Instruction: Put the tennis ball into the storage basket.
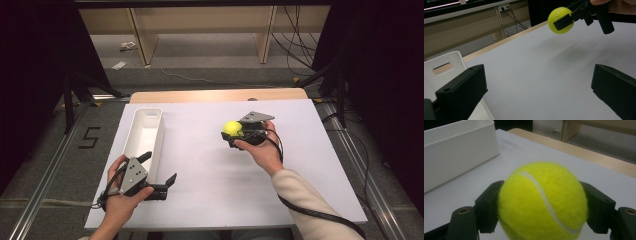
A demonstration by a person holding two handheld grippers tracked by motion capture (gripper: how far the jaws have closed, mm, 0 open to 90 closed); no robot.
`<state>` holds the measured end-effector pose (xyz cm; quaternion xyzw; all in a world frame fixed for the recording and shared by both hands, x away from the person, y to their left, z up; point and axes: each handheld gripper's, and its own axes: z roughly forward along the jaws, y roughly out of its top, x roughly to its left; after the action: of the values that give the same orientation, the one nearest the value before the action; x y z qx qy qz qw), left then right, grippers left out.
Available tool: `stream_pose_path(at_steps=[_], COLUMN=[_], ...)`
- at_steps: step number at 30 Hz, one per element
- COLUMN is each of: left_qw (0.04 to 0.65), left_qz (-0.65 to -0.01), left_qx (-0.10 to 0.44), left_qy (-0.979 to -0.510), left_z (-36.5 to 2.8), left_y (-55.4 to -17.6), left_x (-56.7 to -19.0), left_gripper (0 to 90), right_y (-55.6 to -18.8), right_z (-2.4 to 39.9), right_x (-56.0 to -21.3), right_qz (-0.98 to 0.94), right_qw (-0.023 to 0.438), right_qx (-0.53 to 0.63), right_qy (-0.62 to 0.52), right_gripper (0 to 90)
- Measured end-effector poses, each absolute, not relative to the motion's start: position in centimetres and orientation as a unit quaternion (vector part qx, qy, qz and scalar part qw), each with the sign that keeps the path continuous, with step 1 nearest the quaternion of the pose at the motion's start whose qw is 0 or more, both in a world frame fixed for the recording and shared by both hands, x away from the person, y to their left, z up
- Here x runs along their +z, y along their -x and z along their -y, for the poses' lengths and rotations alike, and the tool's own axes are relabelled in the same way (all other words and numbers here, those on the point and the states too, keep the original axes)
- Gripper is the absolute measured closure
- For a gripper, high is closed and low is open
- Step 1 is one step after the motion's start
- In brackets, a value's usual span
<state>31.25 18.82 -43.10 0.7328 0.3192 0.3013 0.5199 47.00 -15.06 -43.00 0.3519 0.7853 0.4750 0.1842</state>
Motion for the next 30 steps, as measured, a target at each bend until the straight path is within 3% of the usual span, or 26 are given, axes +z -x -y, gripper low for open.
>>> stream_pose_path(at_steps=[30], left_qw=[0.521], left_qz=[-0.319], left_qx=[0.301], left_qy=[-0.732], left_z=[-18.8], left_y=[-31.3], left_x=[-43.1], left_gripper=[0.0], right_y=[-46.9], right_z=[13.6], right_x=[-42.5], right_qz=[-0.786], right_qw=[0.181], right_qx=[0.483], right_qy=[-0.342], right_gripper=[27.0])
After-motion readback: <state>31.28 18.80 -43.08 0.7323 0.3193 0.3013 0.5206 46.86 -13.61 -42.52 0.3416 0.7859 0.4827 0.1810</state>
